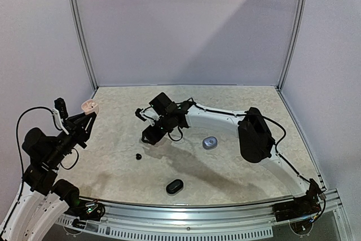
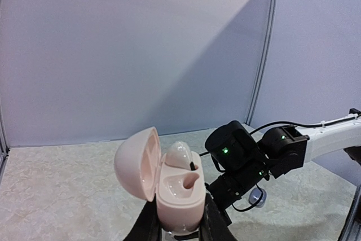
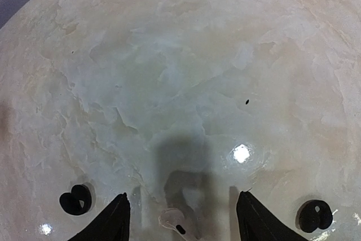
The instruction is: Insert the wireless bluetooth earbuds into the charging case
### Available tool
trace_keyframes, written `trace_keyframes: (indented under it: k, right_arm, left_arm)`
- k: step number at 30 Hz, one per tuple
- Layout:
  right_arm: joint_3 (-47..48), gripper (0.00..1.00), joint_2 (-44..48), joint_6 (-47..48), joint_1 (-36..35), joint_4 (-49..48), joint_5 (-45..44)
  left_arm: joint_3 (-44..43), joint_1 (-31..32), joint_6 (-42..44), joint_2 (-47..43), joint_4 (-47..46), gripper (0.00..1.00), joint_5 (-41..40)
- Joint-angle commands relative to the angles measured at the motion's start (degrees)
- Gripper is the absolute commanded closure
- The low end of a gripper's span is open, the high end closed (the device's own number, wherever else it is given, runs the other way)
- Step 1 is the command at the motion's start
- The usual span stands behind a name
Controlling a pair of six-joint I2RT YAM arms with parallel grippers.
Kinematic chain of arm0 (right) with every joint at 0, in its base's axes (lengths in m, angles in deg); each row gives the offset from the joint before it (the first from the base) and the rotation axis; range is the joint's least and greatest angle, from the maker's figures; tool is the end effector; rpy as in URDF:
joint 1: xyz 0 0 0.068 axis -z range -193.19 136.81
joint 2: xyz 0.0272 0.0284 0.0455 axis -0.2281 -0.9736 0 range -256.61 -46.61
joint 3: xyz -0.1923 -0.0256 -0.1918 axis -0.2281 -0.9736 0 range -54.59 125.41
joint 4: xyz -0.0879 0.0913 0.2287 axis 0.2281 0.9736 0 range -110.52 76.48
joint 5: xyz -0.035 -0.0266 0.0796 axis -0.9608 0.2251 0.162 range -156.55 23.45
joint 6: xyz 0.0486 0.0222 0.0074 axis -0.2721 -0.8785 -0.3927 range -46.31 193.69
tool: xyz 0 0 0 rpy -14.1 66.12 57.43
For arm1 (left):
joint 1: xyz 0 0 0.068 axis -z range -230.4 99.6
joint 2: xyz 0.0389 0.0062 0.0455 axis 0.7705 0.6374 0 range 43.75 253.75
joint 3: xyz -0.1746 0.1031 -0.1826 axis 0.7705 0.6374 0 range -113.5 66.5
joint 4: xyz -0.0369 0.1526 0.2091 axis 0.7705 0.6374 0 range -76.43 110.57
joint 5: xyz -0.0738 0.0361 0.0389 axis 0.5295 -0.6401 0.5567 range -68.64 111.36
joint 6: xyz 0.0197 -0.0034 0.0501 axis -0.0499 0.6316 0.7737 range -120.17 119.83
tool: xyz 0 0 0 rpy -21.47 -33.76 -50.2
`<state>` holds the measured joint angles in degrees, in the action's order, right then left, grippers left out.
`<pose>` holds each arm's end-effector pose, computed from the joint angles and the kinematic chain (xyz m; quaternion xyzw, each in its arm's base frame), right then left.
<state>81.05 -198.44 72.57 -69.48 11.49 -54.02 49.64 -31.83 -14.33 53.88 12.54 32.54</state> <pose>0.3139 0.4846 0.1463 -0.4645 0.8051 0.2597 0.2620 0.0967 -0.0396 0.2630 0.0986 0.6512 -0.2727 0.7014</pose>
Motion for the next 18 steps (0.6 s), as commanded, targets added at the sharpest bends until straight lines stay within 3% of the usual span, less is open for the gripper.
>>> trace_keyframes:
  k: [1,9,18]
  right_arm:
    - [-1.5,0.36,-2.5,0.5,-1.3,0.1,-0.5]
    - [-3.9,0.47,-1.8,2.0,-2.5,1.4,-4.5]
    - [-8.4,0.72,1.6,2.3,-3.6,-0.2,-11.7]
  left_arm:
    - [1.2,-0.3,0.4,-0.4,-0.9,1.0,0.8]
    - [1.2,-0.3,0.4,-0.5,-0.7,1.0,1.1]
    - [1.3,-0.3,0.7,-0.6,-0.7,1.0,1.0]
